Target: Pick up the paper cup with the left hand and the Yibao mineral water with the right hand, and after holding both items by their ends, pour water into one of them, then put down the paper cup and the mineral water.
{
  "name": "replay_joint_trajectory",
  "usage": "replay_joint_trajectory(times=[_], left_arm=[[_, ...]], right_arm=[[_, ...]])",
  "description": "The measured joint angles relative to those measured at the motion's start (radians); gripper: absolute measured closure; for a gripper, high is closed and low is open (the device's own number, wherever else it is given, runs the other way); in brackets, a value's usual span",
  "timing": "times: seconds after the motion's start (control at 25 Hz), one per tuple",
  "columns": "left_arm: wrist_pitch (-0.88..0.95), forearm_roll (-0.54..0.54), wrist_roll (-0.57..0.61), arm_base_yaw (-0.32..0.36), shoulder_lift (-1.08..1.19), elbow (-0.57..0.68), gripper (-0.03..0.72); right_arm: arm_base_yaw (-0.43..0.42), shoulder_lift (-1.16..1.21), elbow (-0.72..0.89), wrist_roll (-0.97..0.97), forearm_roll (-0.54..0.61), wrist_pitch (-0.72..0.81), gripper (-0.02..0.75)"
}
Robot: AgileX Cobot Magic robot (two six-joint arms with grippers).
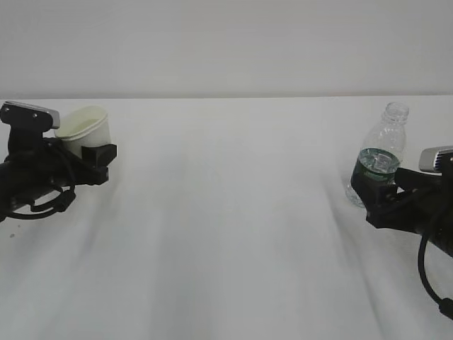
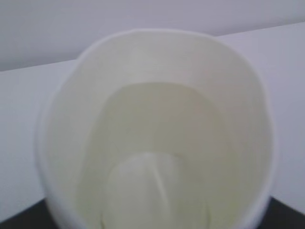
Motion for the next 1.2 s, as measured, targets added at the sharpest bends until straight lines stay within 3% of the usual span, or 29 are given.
replay_joint_trajectory(times=[0.48,1.2], left_arm=[[0.0,-0.007,0.002,0.06,0.0,0.0,0.271],[-0.095,-0.014,0.002,0.064,0.086,0.0,0.271]], right_arm=[[0.0,0.0,0.0,0.001,0.0,0.0,0.146],[0.0,0.0,0.0,0.002,-0.004,0.0,0.146]])
